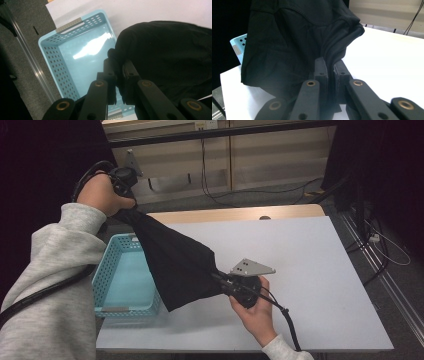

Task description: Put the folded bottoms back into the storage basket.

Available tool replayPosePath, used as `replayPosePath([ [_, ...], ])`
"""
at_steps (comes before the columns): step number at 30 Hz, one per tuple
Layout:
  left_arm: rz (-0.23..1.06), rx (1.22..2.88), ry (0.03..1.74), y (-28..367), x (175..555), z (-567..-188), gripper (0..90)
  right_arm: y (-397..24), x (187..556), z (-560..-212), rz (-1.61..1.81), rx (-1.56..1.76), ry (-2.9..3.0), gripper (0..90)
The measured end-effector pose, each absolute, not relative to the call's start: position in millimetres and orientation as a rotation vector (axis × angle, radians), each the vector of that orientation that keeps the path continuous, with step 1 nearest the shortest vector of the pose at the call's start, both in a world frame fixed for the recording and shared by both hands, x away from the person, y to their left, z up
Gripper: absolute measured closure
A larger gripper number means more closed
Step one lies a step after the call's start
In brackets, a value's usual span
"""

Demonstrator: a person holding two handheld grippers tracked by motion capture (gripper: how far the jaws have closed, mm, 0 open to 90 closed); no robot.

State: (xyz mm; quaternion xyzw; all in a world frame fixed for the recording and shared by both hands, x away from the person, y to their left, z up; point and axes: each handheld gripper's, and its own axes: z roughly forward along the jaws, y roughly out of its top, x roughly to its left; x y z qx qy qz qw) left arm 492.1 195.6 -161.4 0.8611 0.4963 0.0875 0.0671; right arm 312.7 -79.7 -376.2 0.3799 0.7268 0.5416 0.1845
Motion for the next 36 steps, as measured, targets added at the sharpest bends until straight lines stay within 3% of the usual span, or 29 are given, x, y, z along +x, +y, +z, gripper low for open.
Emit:
replayPosePath([
  [36, 0.325, 2.51, 1.577, 250.4, 482.3, -122.4, 84.2, -32.3, 328.5, -354.4, 1.633, 0.977, 2.073, 83.8],
])
